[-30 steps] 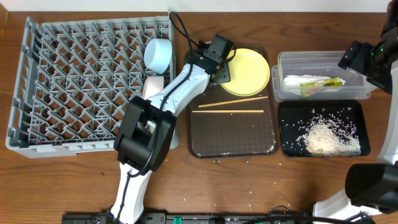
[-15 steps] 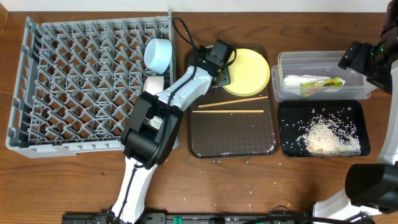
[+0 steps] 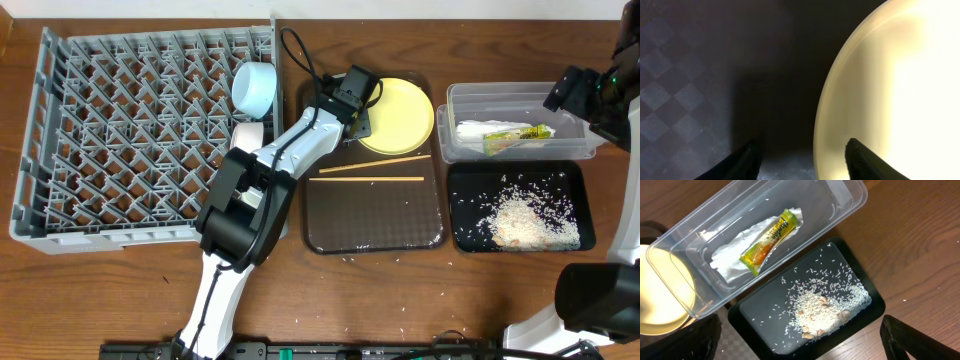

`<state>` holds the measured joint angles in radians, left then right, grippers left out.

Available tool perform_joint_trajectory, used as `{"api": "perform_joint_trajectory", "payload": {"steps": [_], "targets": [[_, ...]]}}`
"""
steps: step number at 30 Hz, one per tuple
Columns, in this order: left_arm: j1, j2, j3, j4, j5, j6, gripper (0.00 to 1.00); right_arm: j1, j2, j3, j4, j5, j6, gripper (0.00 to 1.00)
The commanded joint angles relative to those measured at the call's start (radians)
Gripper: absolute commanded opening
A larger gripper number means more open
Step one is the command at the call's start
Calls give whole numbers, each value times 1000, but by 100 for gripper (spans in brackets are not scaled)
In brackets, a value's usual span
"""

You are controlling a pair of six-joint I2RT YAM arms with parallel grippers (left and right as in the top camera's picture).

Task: Sort waste into correct bins and load items into the dishwasher
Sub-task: 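Lower the left gripper and pinch the yellow plate's edge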

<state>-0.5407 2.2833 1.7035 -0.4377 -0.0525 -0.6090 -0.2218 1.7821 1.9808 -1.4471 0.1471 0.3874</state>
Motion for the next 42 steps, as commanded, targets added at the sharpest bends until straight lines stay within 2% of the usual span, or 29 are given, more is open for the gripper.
{"api": "perform_joint_trajectory", "payload": {"steps": [1, 3, 6, 8, 20, 30, 42], "targets": [[-10, 40, -1, -18, 19, -14, 50, 0, 4, 1, -1, 6, 16, 99], [-13, 40, -1, -21, 19, -14, 43, 0, 4, 1, -1, 6, 16, 99], [-17, 40, -1, -21, 18, -14, 14, 0, 4, 1, -1, 6, 16, 99], [-17, 40, -1, -21, 18, -14, 8, 0, 4, 1, -1, 6, 16, 99], [-16, 31, 0, -39, 19, -13, 7, 0, 4, 1, -1, 6, 16, 99], [-15, -63, 0, -123, 29, 19, 7, 0, 4, 1, -1, 6, 16, 99], [78, -88, 0, -87, 358, 34, 7, 0, 4, 1, -1, 6, 16, 99]]}}
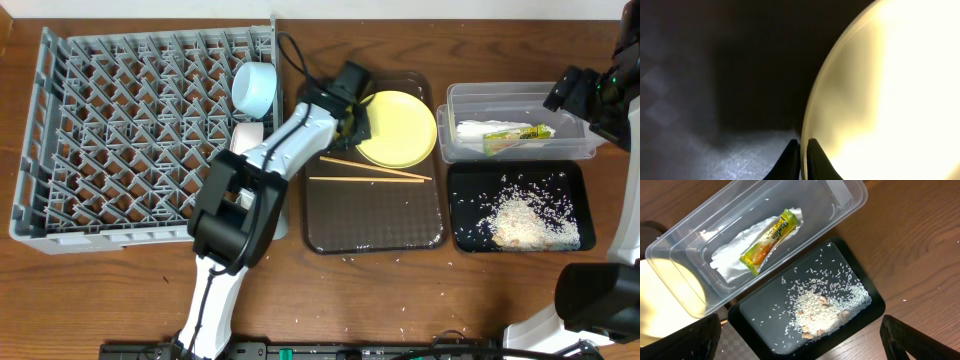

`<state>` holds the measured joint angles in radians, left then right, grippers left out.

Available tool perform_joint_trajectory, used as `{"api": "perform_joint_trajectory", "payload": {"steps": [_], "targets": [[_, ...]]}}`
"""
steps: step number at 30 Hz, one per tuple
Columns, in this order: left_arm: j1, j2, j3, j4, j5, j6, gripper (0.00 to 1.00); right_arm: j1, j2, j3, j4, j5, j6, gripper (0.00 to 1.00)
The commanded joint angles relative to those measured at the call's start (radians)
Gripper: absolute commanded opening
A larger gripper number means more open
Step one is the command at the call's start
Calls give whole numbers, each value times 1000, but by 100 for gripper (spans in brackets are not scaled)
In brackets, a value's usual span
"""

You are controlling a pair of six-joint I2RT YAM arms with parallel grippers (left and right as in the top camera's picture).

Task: Sort waste into correct bins and load items into the dishwasher
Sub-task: 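Lower the left gripper and pinch the yellow plate's edge, then lift the yellow plate off the tray with the left gripper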

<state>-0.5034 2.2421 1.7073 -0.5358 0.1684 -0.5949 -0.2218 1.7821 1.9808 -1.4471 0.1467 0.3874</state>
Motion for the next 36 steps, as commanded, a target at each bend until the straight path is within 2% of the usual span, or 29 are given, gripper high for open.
{"api": "perform_joint_trajectory", "payload": {"steps": [1, 8, 16, 18, 20, 22, 25, 30, 36], "targets": [[53, -48, -4, 19, 173, 25, 7, 0, 4, 1, -1, 6, 16, 99], [124, -64, -4, 50, 341, 37, 7, 0, 4, 1, -1, 6, 16, 99], [146, -92, -4, 51, 348, 42, 7, 0, 4, 1, -1, 6, 16, 99], [142, -90, -4, 47, 347, 50, 17, 0, 4, 1, -1, 6, 16, 99], [135, -87, -5, 42, 336, 76, 38, 0, 4, 1, -1, 6, 16, 99], [126, -85, -9, 28, 292, 90, 49, 0, 4, 1, -1, 6, 16, 99], [107, -80, -23, 13, 194, 90, 55, 0, 4, 1, -1, 6, 16, 99], [77, -72, -53, 26, 105, 89, 57, 0, 4, 1, -1, 6, 16, 99], [54, -70, -64, 56, 91, 89, 57, 0, 4, 1, -1, 6, 16, 99]]}}
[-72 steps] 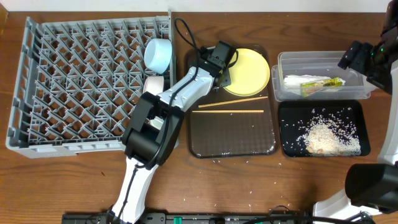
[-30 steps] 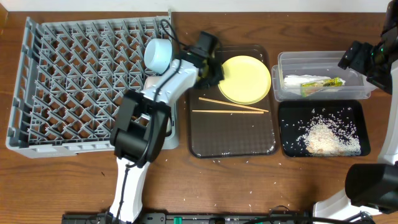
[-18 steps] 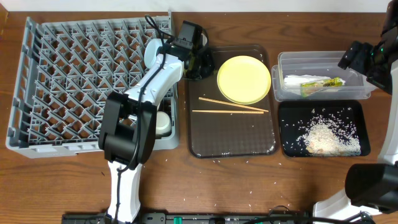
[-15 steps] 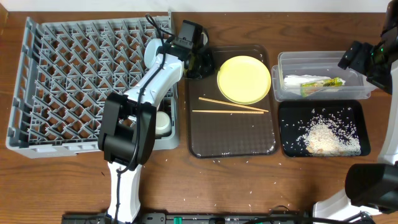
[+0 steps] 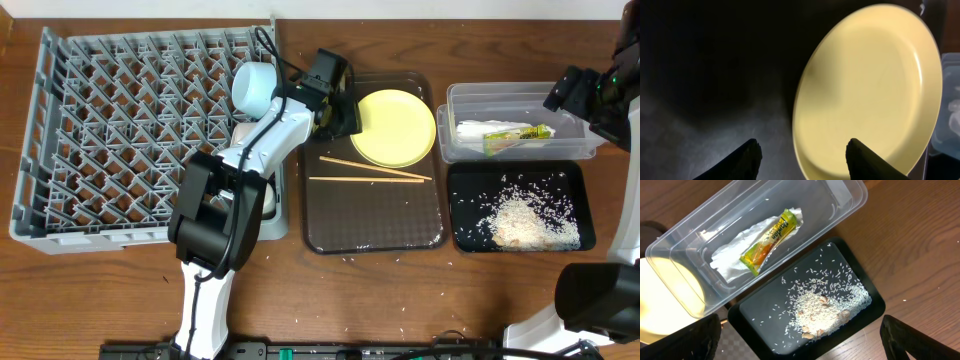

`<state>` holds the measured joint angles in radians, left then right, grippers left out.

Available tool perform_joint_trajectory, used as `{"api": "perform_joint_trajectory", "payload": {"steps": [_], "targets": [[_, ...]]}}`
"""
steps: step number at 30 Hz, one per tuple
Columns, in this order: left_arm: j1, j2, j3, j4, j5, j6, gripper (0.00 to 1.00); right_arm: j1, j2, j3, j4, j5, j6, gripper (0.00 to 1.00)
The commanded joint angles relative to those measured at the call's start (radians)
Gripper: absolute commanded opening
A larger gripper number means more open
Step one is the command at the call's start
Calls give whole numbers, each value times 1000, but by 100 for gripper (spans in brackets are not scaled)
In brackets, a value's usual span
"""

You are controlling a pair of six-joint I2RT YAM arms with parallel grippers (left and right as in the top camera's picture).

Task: Sort waste into correct bins and load items into the dishwasher
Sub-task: 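Lift the yellow plate off the tray with the left gripper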

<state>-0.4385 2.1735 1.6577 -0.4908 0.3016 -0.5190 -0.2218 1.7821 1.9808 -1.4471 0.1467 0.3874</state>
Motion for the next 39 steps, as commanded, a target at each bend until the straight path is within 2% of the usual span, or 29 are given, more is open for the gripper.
{"api": "perform_joint_trajectory", "payload": {"steps": [1, 24, 34, 35, 36, 38, 39], "targets": [[-16, 2, -15, 16, -42, 13, 57, 0, 4, 1, -1, 6, 16, 99], [-46, 89, -16, 36, -60, -67, 57, 0, 4, 1, -1, 6, 16, 99], [-51, 143, -16, 60, -60, -157, 56, 0, 4, 1, -1, 6, 16, 99], [-51, 143, -16, 60, -60, -156, 54, 0, 4, 1, -1, 6, 16, 99], [-51, 143, -16, 60, -60, -156, 45, 0, 4, 1, -1, 6, 16, 99], [-51, 143, -16, 60, -64, -156, 13, 0, 4, 1, -1, 6, 16, 99], [-50, 143, -16, 60, -70, -157, 8, 0, 4, 1, -1, 6, 16, 99]]}}
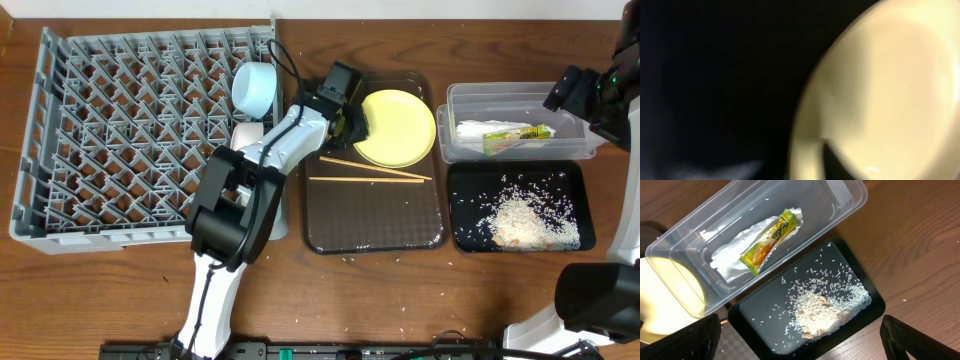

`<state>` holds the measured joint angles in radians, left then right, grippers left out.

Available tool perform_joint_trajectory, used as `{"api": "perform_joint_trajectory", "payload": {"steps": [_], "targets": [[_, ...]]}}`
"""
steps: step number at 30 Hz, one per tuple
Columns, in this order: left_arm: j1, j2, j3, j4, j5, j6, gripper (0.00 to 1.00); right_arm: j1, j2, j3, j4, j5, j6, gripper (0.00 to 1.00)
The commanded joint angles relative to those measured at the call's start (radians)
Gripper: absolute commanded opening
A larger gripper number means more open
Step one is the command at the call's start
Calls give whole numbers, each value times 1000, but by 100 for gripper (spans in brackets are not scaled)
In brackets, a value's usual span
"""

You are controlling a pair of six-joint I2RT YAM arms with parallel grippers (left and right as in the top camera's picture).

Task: Sort waste into correct bins and load items into the dishwasher
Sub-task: 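Lift the yellow plate off the tray with the left gripper, then lower the yellow plate upright into the dish rack with the left gripper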

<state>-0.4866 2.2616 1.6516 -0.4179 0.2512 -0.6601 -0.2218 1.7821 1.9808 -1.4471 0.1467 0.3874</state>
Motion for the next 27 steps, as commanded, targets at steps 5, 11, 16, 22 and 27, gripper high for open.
{"api": "perform_joint_trajectory", "payload": {"steps": [5, 11, 16, 22, 27], "targets": [[14, 50, -10, 2, -32, -19, 7, 0, 4, 1, -1, 6, 16, 99], [63, -11, -10, 2, -31, -6, 7, 0, 4, 1, -1, 6, 16, 99], [90, -116, -10, 1, -31, 43, 7, 0, 4, 1, -1, 6, 16, 99], [98, -229, -10, -3, -24, 79, 7, 0, 4, 1, -1, 6, 16, 99], [104, -336, -10, -11, -25, 128, 7, 0, 4, 1, -1, 6, 16, 99]]}}
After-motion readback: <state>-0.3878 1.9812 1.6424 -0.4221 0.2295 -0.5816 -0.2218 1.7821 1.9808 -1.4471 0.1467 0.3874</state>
